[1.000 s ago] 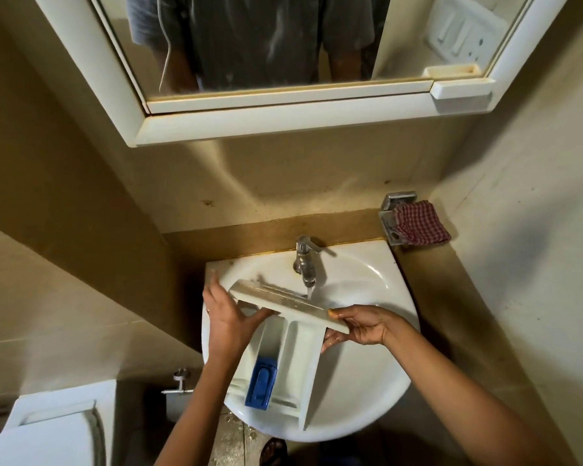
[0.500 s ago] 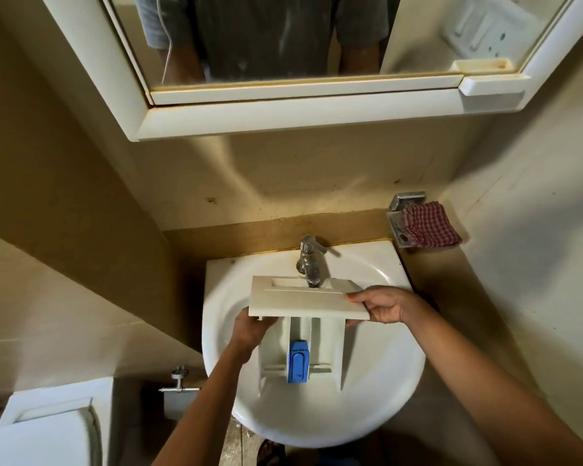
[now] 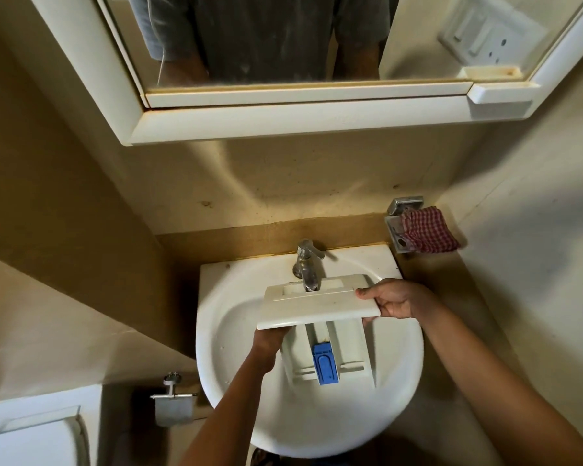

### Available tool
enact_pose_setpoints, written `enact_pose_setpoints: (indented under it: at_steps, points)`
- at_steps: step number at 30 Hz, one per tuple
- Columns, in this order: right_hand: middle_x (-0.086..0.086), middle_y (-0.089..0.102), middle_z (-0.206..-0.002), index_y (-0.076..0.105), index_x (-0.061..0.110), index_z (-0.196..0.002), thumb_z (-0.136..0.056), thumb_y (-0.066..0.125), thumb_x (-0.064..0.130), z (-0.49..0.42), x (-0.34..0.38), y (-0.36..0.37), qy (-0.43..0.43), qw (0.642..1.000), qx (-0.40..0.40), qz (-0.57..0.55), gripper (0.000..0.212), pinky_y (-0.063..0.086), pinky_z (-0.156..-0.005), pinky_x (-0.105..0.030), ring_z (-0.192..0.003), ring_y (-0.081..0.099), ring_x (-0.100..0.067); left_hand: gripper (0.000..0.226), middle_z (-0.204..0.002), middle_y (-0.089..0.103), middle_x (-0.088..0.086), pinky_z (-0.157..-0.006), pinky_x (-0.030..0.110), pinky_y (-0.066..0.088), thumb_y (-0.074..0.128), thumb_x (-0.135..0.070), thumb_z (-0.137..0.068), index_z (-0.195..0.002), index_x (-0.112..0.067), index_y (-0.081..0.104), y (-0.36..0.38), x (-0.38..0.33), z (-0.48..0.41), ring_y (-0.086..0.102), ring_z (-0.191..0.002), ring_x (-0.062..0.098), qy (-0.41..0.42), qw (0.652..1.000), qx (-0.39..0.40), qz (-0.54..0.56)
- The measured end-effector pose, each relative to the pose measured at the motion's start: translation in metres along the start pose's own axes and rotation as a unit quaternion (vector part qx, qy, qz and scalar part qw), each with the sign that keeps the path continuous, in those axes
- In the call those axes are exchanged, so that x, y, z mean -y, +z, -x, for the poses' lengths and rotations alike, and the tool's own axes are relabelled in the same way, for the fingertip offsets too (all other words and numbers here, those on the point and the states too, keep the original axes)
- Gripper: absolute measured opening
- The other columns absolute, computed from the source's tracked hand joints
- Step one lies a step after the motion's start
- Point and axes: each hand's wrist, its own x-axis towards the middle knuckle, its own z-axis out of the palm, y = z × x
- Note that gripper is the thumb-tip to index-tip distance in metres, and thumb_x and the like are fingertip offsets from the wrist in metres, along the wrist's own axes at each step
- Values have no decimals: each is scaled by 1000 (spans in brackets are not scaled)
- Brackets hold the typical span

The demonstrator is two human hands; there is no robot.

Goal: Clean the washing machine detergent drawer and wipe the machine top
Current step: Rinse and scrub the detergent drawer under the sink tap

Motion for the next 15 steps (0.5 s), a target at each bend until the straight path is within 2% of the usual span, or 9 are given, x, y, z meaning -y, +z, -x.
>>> enact_pose_setpoints:
  at_steps: [2, 5, 9, 15]
  points:
    - [-18, 65, -97, 56, -5, -102, -93, 54, 2, 4, 0, -2, -8, 1000, -13, 3, 11, 58, -62, -40, -88, 64, -29, 42, -119, 66, 11, -100, 47, 49, 73, -12, -85, -124, -11, 60, 6, 3, -4, 60, -114, 30, -13, 1000, 6, 1]
    - [-19, 65, -99, 54, -8, -111, -92, 56, 2, 6, -1, -5, -15, 999, -38, 18, 22, 59, -61, -38, -89, 64, -29, 38, -122, 64, 13, -95, 46, 49, 65, -14, -91, -128, -10, 57, 16, 1, -3, 58, -115, 30, -24, 999, 29, -2]
    - [-18, 66, -101, 55, -9, -113, -90, 59, 3, 6, -1, -7, -20, 998, -55, 26, 26, 59, -65, -34, -90, 65, -28, 32, -122, 62, 15, -87, 40, 50, 59, -14, -95, -126, -9, 56, 19, -2, -5, 59, -106, 26, -34, 998, 43, 5]
    - [-17, 65, -101, 55, -6, -109, -92, 55, 2, 4, -5, 0, -15, 1000, -26, 0, 19, 57, -70, -39, -97, 63, -30, 40, -123, 63, 16, -87, 45, 50, 68, -21, -90, -127, -10, 57, 7, -2, -7, 58, -113, 33, -38, 999, 22, 10]
